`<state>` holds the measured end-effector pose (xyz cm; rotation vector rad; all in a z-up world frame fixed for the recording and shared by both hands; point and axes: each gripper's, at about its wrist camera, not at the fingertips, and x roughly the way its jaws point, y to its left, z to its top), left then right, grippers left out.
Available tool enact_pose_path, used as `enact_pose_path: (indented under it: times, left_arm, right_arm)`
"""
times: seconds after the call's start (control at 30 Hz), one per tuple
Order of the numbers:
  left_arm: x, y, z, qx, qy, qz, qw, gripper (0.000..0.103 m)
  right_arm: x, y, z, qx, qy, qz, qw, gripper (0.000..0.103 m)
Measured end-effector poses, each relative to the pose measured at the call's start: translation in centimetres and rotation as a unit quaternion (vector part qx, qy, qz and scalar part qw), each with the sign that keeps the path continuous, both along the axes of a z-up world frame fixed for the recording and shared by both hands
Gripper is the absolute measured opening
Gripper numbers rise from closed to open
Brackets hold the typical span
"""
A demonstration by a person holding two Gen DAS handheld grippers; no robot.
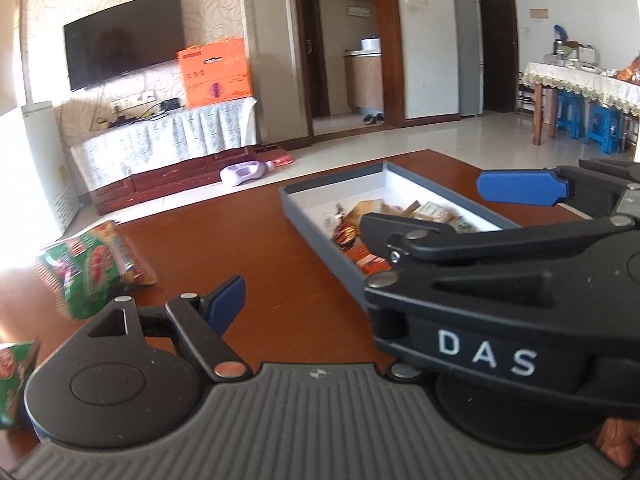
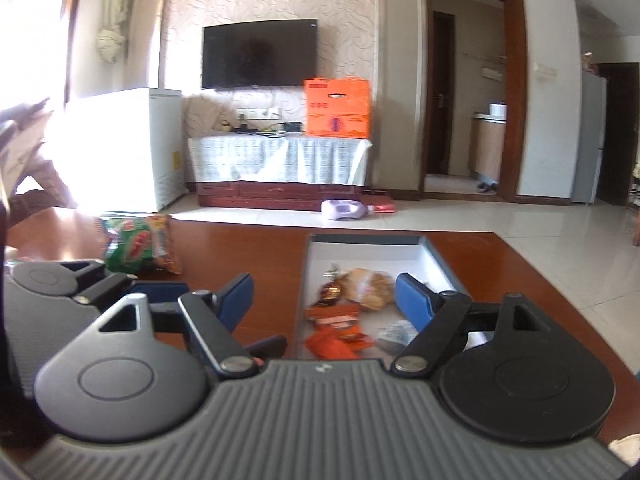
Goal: Organize snacks
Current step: 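Move both open tools away from the box toward the green chip bags, then grasp green chip bag with left tool while right tool grasps green prawn-cracker bag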
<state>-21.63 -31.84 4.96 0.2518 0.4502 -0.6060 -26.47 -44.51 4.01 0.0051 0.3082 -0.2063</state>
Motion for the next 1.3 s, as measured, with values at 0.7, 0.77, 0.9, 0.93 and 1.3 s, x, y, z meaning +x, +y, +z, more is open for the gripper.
enact_pose_path:
  times: [0.7,0.77,0.9,0.93,1.3]
  left_arm:
    - [2.0,16.3,2.7,0.000,-0.004,0.175,0.9845,0.097]
    - [2.5,17.9,2.7,0.003,-0.005,0.195,0.9809,0.097]
    - [3.3,21.4,2.6,0.001,-0.002,0.234,0.9723,0.097]
    - [3.6,22.2,2.5,0.000,0.000,0.243,0.9700,0.097]
    - [7.6,27.1,0.8,-0.037,0.048,0.283,0.9573,0.097]
  right_arm:
    - [4.5,9.7,1.0,0.092,0.021,0.105,0.990,0.080]
    - [4.9,10.3,1.1,0.101,0.022,0.110,0.989,0.080]
    - [5.8,11.3,1.4,0.112,0.023,0.114,0.987,0.079]
    - [6.0,11.5,1.4,0.115,0.024,0.116,0.986,0.079]
    - [8.8,14.7,0.4,0.113,0.050,0.131,0.984,0.079]
